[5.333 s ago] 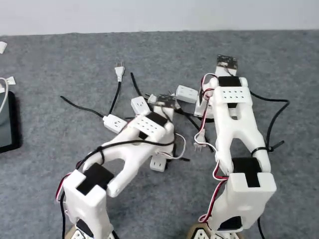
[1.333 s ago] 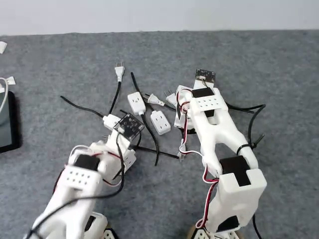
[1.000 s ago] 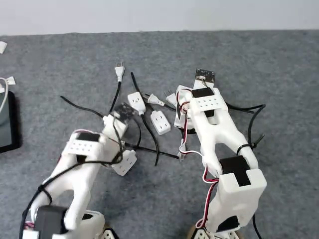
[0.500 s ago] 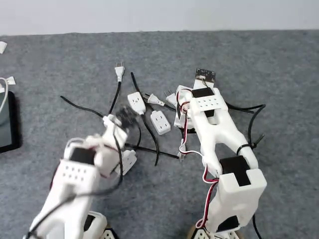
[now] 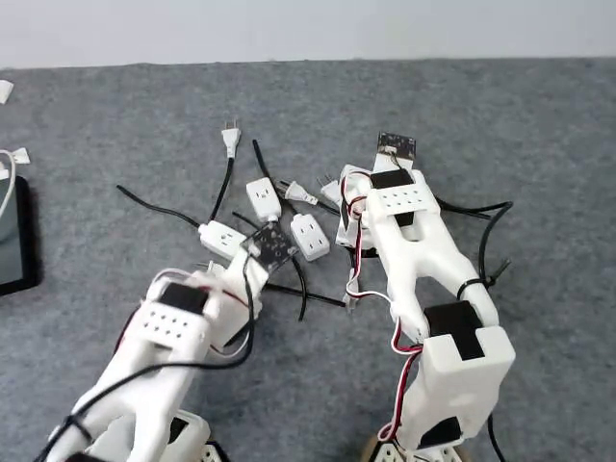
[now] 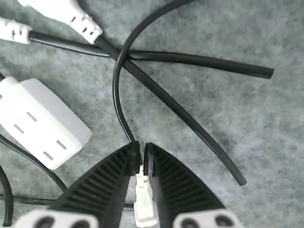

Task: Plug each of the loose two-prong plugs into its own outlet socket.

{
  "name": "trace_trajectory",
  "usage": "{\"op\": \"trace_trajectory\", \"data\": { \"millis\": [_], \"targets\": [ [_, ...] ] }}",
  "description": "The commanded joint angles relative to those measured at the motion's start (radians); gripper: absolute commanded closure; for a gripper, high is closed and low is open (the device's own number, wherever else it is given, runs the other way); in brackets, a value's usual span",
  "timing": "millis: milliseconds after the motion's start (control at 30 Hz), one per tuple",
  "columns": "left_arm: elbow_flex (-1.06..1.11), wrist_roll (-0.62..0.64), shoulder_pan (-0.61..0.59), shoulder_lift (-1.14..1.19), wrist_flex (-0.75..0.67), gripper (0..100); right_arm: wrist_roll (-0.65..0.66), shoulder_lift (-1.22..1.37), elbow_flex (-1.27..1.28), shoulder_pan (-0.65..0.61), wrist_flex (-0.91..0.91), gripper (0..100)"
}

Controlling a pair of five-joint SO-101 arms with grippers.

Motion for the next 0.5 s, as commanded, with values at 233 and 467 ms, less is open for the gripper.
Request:
{"op": "trace_trajectory", "data": {
  "millis": [233, 467],
  "targets": [
    [-0.084, -0.014, -0.002, 0.161, -0.046, 99, 0.035, -0.073, -0.009, 0.001, -0.013, 96.5],
    [-0.124, -0.068, -0.049, 0.265, -0.086, 99, 0.037, -0.073, -0.009, -0.002, -0.015, 96.5]
  ]
}}
